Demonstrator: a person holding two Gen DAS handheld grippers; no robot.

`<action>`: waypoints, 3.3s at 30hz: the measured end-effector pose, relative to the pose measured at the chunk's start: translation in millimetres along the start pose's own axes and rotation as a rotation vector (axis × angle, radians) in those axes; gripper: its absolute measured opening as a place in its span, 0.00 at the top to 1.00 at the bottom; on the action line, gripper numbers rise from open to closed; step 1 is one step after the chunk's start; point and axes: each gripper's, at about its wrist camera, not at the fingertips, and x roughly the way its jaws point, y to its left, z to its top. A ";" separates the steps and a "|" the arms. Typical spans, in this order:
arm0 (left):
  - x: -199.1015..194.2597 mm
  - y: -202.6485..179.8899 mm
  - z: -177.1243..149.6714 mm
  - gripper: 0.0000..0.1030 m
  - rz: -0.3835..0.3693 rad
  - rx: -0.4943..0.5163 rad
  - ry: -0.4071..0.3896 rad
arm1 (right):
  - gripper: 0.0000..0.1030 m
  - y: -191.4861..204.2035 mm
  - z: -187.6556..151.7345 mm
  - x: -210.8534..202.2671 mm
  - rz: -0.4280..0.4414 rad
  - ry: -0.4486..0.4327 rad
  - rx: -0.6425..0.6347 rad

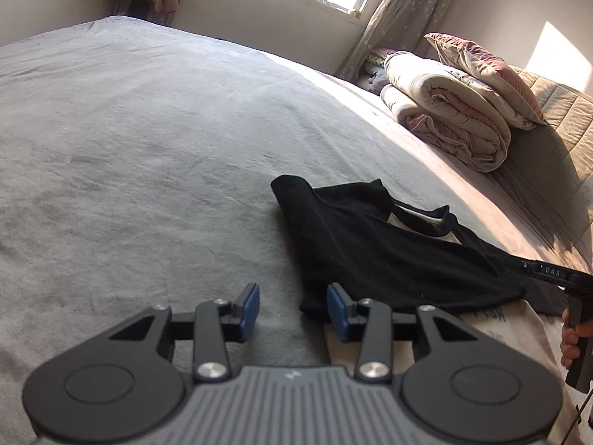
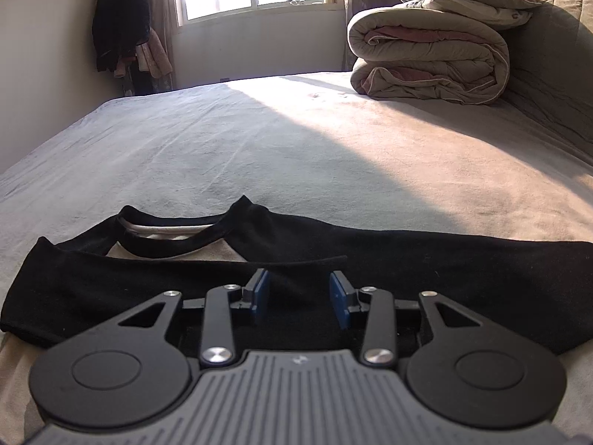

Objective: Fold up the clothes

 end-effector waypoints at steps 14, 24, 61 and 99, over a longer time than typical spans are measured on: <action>20.3 0.9 -13.3 0.67 -0.128 -0.044 -0.001 | 0.61 190.8 60.2 73.4 0.486 0.205 -0.139; 16.8 2.6 -14.1 0.70 -0.148 -0.017 0.015 | 0.93 268.7 37.5 105.4 0.332 0.237 -0.370; 8.9 -18.5 10.5 0.70 -0.062 0.054 0.037 | 0.52 -61.3 -7.9 -30.7 0.185 0.190 0.357; 72.2 -33.5 46.2 0.81 0.086 0.075 0.010 | 0.51 -74.8 -8.6 -20.2 0.029 -0.065 0.177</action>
